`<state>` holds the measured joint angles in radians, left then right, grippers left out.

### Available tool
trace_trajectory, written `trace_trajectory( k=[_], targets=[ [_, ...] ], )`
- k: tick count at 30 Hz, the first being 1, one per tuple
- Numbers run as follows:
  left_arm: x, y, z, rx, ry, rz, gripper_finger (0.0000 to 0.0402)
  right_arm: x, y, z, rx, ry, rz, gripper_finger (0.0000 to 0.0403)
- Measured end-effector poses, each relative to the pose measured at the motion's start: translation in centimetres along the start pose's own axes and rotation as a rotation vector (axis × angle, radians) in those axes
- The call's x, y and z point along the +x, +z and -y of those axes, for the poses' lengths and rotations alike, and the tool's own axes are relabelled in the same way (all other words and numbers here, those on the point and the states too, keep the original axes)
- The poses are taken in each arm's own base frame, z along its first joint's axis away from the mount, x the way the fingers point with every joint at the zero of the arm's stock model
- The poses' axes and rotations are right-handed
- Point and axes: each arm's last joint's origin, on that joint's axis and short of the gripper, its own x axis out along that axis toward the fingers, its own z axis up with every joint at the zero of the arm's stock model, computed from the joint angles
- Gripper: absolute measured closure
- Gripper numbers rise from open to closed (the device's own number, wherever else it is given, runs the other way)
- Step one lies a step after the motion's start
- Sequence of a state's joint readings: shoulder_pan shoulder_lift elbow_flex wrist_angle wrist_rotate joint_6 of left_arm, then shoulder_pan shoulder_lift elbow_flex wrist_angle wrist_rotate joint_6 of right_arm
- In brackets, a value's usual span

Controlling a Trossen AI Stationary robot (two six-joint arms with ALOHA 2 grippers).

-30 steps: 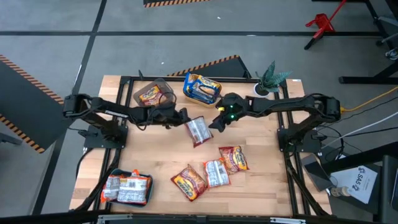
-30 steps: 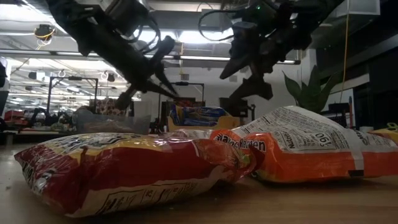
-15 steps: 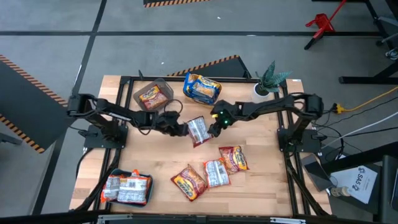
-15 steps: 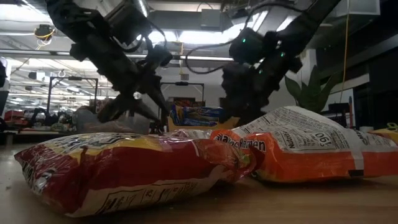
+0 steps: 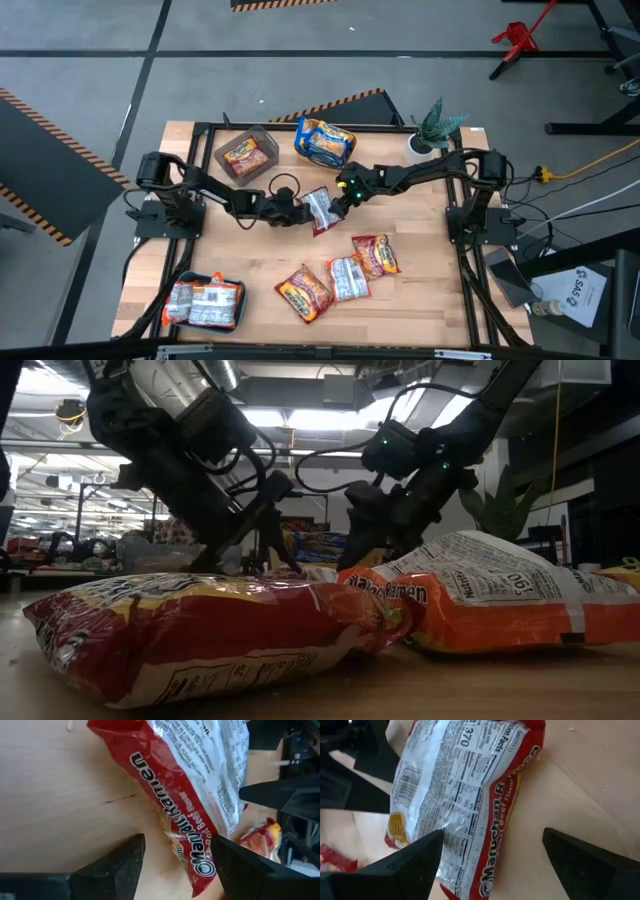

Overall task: Sort Maruchan noodles
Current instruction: Put the red noodle pack into the gray bin

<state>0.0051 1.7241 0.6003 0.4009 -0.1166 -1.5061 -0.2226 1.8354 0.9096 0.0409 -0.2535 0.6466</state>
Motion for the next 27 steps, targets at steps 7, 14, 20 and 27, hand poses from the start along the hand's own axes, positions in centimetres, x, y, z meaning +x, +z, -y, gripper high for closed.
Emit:
trace_trajectory(
  k=[7,14,20,27],
  targets=[
    [0.6,-0.1,-0.3,-0.059,0.003,0.014,0.0164,0.1,0.1,-0.1,0.026,0.012,0.013,0.0054],
    [-0.6,-0.2,1.7,0.011,-0.163,0.000,0.0169,0.1,0.1,-0.1,0.031,0.015,0.006,0.0054],
    [-1.5,0.0,1.7,-0.002,-0.103,0.105,0.0169,0.1,0.1,-0.1,0.037,0.018,0.005,0.0054],
    [-1.1,-0.8,0.7,-0.056,-0.027,0.120,0.0170,0.1,0.1,-0.1,0.037,0.023,0.004,0.0054]
  ],
)
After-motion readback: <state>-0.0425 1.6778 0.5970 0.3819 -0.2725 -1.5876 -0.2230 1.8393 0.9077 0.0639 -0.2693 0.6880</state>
